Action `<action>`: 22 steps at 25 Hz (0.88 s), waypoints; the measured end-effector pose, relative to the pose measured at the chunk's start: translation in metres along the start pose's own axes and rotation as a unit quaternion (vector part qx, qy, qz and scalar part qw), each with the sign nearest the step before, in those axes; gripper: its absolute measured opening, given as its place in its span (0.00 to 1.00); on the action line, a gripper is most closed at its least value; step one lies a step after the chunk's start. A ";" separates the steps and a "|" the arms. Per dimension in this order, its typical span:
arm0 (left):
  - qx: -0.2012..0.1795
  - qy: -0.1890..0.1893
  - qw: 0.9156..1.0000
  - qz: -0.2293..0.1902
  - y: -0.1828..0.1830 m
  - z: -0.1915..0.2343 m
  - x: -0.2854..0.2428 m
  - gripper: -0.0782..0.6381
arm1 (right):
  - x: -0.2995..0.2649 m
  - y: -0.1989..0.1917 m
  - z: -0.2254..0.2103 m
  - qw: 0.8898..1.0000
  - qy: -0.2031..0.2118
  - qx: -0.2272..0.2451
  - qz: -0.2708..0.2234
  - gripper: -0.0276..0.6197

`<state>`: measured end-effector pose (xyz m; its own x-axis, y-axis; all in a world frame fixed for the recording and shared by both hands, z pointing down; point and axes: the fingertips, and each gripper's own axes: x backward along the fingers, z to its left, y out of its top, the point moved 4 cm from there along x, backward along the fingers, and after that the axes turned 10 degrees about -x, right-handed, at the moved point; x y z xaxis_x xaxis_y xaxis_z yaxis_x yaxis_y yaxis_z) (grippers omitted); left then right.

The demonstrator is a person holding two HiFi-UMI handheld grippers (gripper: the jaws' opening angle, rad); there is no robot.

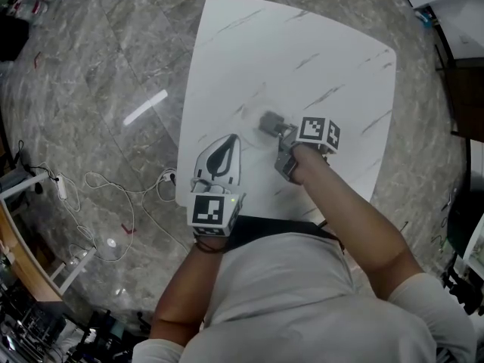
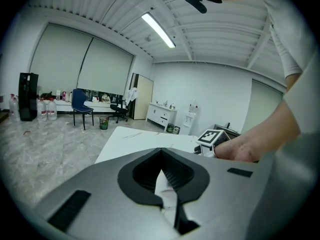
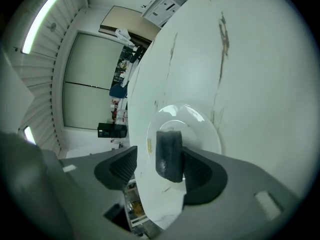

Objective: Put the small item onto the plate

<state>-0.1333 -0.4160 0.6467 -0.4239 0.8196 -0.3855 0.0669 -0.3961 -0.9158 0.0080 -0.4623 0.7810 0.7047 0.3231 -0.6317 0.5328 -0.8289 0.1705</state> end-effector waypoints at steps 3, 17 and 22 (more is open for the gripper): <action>-0.001 -0.003 1.000 -0.004 0.006 -0.001 0.011 0.12 | 0.008 0.001 0.001 0.999 -0.031 0.015 -0.012 0.47; -0.009 -0.018 0.999 -0.042 0.051 -0.010 0.087 0.12 | 0.080 -0.044 0.076 0.973 0.006 0.216 -0.082 0.51; -0.025 -0.043 0.997 -0.064 0.089 -0.020 0.121 0.12 | 0.128 -0.088 0.129 0.939 0.067 0.313 -0.121 0.48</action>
<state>-0.1602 -0.3438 0.5159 -0.5075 0.8227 -0.2562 0.0513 -0.2680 -0.9621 -0.0095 -0.4074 0.5875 0.6735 0.5569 -0.4861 0.3345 -0.8160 -0.4715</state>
